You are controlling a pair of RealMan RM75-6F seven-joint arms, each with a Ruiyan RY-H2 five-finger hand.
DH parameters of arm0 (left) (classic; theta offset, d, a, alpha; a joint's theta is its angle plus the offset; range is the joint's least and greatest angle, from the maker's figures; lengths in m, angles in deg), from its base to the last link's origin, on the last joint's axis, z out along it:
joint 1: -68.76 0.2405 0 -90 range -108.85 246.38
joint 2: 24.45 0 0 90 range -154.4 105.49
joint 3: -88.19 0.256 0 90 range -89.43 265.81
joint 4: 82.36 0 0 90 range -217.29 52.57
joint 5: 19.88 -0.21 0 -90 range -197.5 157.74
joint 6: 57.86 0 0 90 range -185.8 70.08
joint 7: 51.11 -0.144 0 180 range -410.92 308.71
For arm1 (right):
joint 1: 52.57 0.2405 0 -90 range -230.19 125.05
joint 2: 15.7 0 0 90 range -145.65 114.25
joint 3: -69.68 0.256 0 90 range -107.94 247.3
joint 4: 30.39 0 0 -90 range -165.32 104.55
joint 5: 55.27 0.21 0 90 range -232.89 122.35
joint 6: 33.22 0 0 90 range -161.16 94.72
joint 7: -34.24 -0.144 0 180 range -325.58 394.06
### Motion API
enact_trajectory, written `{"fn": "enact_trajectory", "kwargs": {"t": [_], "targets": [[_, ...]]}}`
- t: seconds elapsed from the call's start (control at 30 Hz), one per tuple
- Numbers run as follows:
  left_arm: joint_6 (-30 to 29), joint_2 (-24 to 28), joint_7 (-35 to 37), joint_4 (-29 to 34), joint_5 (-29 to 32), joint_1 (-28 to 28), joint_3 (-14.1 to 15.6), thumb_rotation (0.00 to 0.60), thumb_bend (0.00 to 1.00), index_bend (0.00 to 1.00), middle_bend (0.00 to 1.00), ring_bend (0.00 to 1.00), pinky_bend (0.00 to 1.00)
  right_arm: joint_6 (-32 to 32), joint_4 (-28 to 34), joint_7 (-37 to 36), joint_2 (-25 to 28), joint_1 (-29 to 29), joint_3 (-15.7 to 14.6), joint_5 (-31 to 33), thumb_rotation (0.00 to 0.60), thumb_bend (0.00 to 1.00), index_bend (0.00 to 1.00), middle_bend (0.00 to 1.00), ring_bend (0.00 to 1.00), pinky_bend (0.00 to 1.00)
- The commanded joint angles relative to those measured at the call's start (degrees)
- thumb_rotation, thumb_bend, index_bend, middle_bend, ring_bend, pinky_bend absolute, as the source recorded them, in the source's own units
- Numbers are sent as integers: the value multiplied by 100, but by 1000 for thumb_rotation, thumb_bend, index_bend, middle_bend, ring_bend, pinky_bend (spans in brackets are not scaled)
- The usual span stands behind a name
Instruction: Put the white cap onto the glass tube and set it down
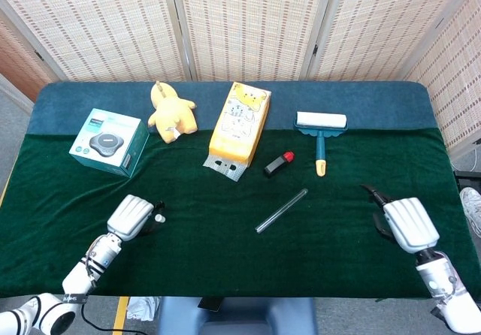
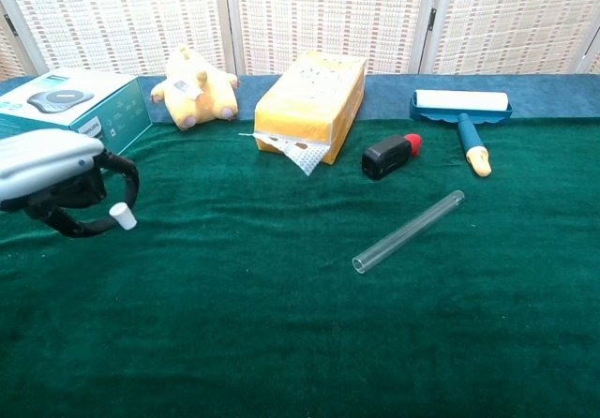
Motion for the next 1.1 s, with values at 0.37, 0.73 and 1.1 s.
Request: {"fn": "enact_trajectory", "kwargs": {"t": [0.37, 0.73, 1.1], "targets": [[-143, 333, 63, 366, 170, 222, 27, 600, 465, 592, 1000, 875, 838, 1800, -271, 1507, -1001, 1423, 322, 667, 600, 438, 334, 985, 1000, 1000], [-107, 321, 62, 388, 277, 264, 6, 600, 465, 592, 1000, 875, 839, 2480, -947, 2061, -2005, 2117, 296, 1059, 600, 430, 363, 1000, 1000, 1000], [-30, 295, 104, 327, 364, 280, -3, 600, 465, 590, 1000, 874, 838, 2585, -1527, 2100, -2547, 2371, 192, 1225, 600, 430, 387, 1000, 1000, 1000]]}}
